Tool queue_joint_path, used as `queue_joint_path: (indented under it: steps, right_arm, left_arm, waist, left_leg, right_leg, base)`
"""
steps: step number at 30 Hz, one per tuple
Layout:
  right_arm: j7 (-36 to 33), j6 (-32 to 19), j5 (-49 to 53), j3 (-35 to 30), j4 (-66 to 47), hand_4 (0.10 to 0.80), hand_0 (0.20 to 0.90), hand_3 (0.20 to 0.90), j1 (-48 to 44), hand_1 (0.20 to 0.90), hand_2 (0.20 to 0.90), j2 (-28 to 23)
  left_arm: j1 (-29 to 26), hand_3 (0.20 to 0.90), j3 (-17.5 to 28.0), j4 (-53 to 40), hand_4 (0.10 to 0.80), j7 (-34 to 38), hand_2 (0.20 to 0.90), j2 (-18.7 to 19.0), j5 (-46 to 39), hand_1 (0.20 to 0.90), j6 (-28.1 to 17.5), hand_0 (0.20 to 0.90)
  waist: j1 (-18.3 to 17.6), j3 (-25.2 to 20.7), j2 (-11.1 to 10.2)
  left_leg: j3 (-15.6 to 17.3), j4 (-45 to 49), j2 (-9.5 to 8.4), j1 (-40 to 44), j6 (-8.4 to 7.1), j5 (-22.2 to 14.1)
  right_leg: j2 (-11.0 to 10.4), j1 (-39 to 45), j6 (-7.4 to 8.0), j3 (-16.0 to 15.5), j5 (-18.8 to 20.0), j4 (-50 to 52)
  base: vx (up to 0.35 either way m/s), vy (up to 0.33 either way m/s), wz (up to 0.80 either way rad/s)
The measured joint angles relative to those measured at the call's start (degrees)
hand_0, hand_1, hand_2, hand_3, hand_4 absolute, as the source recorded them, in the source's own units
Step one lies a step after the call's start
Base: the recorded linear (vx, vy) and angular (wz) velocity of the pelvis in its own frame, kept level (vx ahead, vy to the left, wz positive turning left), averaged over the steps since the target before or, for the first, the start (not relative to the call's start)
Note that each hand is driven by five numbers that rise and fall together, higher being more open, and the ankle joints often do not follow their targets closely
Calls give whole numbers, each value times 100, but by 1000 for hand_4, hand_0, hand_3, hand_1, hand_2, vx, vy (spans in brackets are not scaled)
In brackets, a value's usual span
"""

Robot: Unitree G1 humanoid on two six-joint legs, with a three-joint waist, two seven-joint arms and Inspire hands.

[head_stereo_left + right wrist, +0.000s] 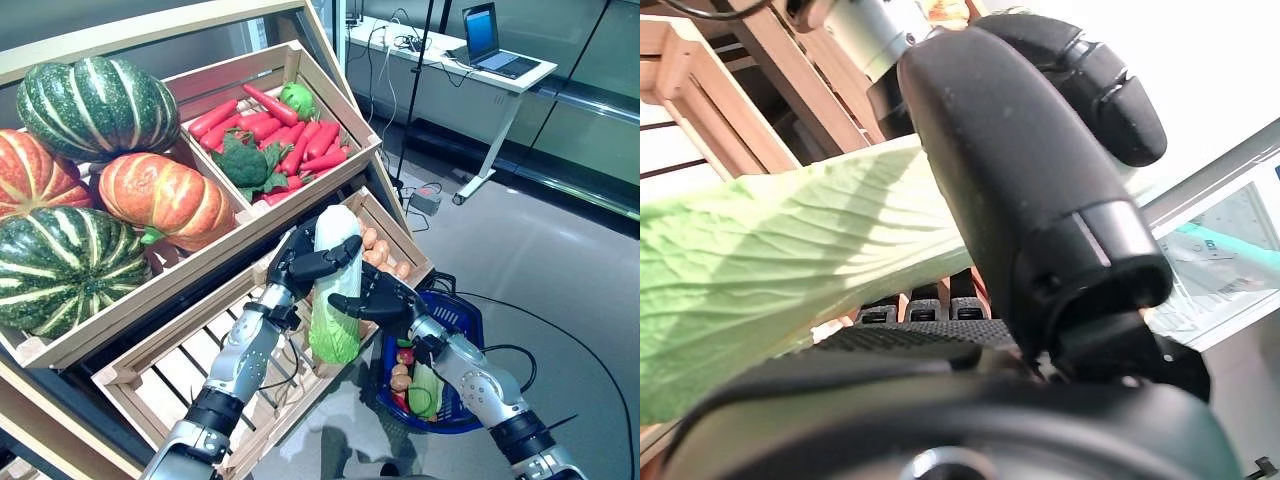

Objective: Put vegetables into the basket

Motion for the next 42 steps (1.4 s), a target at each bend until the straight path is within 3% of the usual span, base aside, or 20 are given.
queue_joint_path:
  steps: [16,33,34,42]
  right_arm:
    - [16,278,-16,366,534,800,900,900,36,900,900,54]
    - [-316,136,0,529,1121,800,900,900,-99,900,900,434]
    - [-344,78,1,559,1121,400,300,300,-99,300,300,435]
    - [-435,-177,-12,782,999,400,300,300,-99,300,300,393]
  left_arm:
    - [148,300,-264,-168,400,-167,300,1,-183,300,1,300]
    - [147,300,-366,-211,400,-118,300,26,-182,300,92,300]
    - [147,300,-363,-219,400,-108,300,26,-183,300,93,300]
    - [147,300,-268,-262,400,-55,300,28,-210,300,189,300]
  waist:
    - [4,-208,-90]
    - [98,-212,-88]
    - [103,-212,-88]
    - [154,-212,-87]
  left_leg:
    - [10,1,-1,8,-2,1]
    - [-85,7,0,35,-9,13]
    - [-92,7,-1,33,-9,15]
    - [-132,3,-5,7,-7,36]
  right_leg:
    - [-3,6,1,7,9,0]
    - [-8,66,-1,-47,8,-1]
    - [-8,66,-2,-48,8,-1]
    - [-15,58,-2,-49,8,-2]
  base:
    - [1,0,0]
    - [1,0,1]
    - [0,0,0]
    - [-1,0,2]
